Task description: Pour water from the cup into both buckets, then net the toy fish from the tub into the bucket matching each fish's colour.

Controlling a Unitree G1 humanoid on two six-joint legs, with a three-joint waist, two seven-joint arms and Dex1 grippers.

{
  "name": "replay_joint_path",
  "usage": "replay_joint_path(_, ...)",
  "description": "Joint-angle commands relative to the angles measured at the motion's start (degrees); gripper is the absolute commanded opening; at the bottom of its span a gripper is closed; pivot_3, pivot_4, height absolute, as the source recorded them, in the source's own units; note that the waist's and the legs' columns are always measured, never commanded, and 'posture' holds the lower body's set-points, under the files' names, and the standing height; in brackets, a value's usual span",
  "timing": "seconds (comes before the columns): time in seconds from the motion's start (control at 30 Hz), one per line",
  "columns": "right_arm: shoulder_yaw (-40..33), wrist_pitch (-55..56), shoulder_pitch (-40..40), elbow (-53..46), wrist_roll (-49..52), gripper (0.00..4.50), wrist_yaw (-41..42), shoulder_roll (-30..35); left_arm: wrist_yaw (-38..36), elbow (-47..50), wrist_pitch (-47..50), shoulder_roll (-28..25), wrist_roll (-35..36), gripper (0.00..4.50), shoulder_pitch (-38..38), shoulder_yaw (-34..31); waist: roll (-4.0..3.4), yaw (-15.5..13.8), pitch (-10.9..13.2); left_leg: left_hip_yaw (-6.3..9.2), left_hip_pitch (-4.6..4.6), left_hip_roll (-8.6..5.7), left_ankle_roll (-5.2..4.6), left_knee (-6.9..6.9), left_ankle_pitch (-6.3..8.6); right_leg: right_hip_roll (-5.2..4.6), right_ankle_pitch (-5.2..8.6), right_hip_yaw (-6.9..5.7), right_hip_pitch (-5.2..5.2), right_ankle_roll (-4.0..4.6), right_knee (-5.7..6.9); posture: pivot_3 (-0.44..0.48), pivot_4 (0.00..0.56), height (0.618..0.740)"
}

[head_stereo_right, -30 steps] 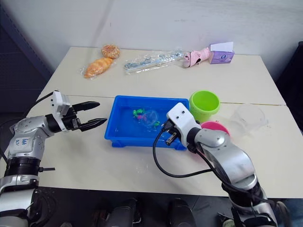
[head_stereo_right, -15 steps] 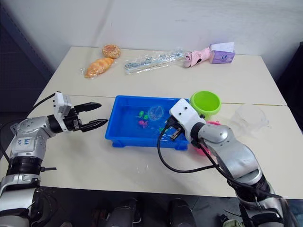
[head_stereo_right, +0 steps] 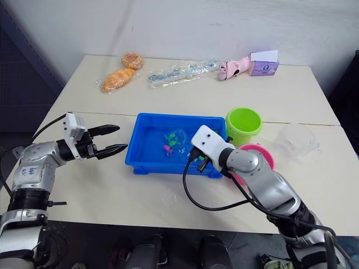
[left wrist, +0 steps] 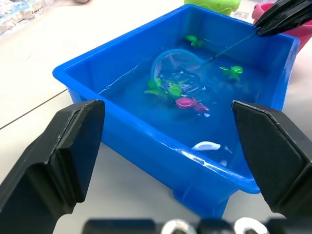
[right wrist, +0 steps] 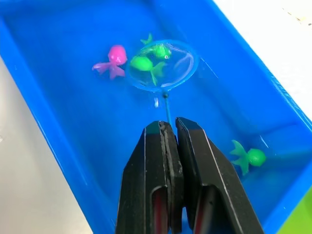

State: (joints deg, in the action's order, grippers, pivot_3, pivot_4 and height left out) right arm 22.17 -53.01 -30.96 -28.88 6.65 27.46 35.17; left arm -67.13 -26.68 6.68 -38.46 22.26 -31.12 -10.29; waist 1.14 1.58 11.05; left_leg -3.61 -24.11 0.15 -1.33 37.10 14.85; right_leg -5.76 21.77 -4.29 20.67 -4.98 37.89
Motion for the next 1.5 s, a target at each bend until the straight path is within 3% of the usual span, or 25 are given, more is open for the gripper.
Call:
replay_joint_path(0.03,0.21,2.81,-1.03,-0.44,-2.41,0.00,0.87,0.87,0.00,2.00,-0.51,-0.27,0.95,4.46,-0.16,-1.08,0.00,0.02,0.00,0.00,0.00,0.00,0.00,0.00,0.00,0.00,0.00,0.00,0.00,0.00,0.00,0.000,0.150,0.740)
replay_joint_path(0.47,0.82,1.98,-0.55,-1.27,-1.93,0.00,3.87,-4.58,-3.07,1.86,-1.57,-0.59,1.19,4.46,-0.11,-0.78,0.00,-0.01,0.00,0.00,0.00,0.00,0.02,0.02,-0.01,0.01,0.00,-0.03,0.00,0.00,0.02,0.000,0.150,0.740)
replay_joint_path(0.73,-11.83,-8.97,2.34,-6.19,8.52,0.00,4.18,-10.36,-10.84,-1.21,-4.45,-3.93,-0.18,4.46,-1.57,0.57,0.00,-0.04,0.00,0.03,0.00,0.00,0.02,0.02,-0.01,0.01,0.00,-0.06,-0.04,0.00,0.01,0.000,0.150,0.740)
replay_joint_path(1.0,-26.63,-16.71,8.63,-15.52,20.09,0.00,5.68,-10.81,-18.78,-4.65,-5.43,-4.17,0.59,4.46,-5.56,2.41,0.01,-0.21,0.00,0.07,-0.01,-0.03,-0.02,0.00,0.01,0.00,0.00,-0.07,-0.06,0.00,-0.01,0.000,0.150,0.740)
replay_joint_path(1.23,-36.65,-14.27,15.95,-21.63,25.26,0.00,5.49,-8.12,-25.03,-7.05,-5.56,-2.99,1.30,4.46,-9.28,4.46,0.01,-0.05,-0.01,0.06,0.02,-0.02,-0.03,-0.03,0.01,0.01,0.00,-0.04,-0.07,0.00,0.01,0.000,0.150,0.740)
replay_joint_path(1.5,-55.20,-9.59,28.26,-30.88,33.41,0.00,5.79,-4.27,-24.50,-6.32,-2.52,3.01,3.27,4.46,-13.92,8.19,0.02,-0.78,-0.01,0.08,0.01,-0.06,-0.07,0.01,0.02,0.01,-0.01,-0.03,-0.12,-0.01,-0.01,0.000,0.150,0.740)
